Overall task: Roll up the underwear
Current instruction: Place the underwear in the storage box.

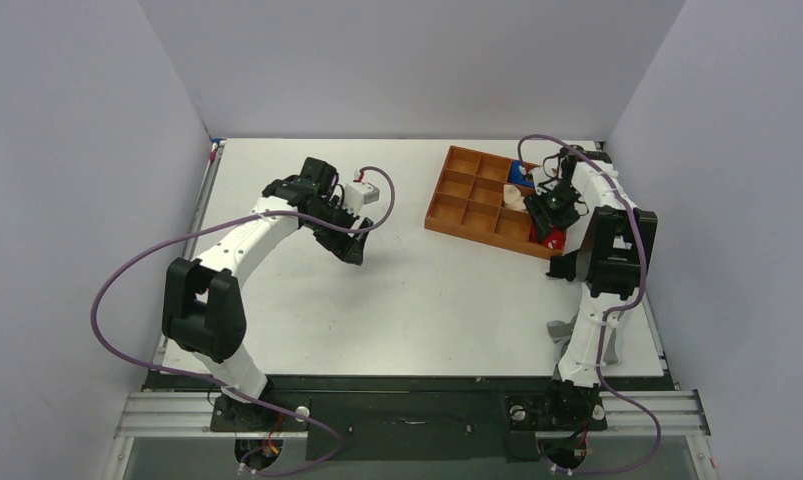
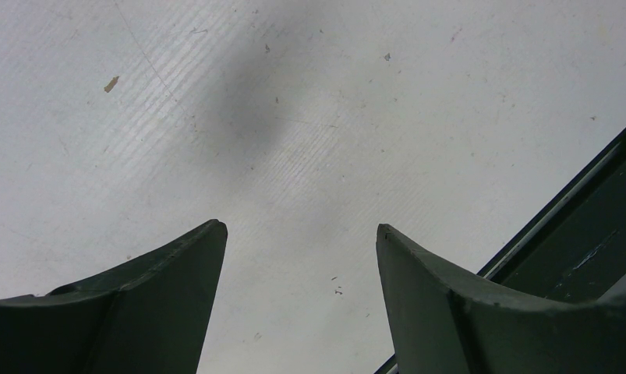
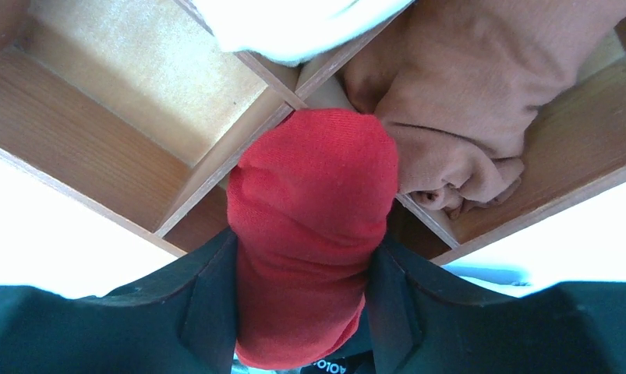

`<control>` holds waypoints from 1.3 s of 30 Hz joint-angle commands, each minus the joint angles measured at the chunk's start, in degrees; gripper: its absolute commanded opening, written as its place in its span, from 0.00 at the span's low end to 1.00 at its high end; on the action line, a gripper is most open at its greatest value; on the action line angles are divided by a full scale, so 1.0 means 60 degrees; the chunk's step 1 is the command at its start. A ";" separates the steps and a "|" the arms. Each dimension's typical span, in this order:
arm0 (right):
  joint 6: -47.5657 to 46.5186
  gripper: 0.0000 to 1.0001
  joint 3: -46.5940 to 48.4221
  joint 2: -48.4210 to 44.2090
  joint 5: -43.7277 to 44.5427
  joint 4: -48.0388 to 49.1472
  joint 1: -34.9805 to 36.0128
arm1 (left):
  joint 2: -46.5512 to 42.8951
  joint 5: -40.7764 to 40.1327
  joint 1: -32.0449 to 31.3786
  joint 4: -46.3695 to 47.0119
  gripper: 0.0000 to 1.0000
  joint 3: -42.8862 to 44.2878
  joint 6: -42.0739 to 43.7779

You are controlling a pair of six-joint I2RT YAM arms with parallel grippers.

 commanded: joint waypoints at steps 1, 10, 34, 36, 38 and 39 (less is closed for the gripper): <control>0.0043 0.43 -0.0261 -0.0644 0.0137 0.0251 -0.0015 | -0.0301 0.0151 0.0045 0.0029 0.68 0.0159 0.0053; 0.0122 0.19 -0.1129 -0.0679 0.0692 0.0894 0.0426 | -0.0320 0.0147 0.0045 0.0013 0.68 0.0138 0.0060; 0.0547 0.48 -0.1343 -0.1111 0.0774 0.1186 0.0622 | -0.0391 0.0145 0.0046 -0.0001 0.68 0.0079 0.0068; 0.0595 0.54 -0.1079 -0.1176 0.0713 0.1043 0.0577 | -0.0405 0.0143 0.0045 -0.0001 0.68 0.0079 0.0075; 0.0615 0.58 -0.0870 -0.1220 0.0670 0.0911 0.0533 | -0.0396 0.0143 0.0045 -0.0001 0.68 0.0090 0.0082; 0.0619 0.59 -0.0755 -0.1251 0.0656 0.0868 0.0516 | -0.0394 0.0143 0.0045 -0.0001 0.68 0.0093 0.0083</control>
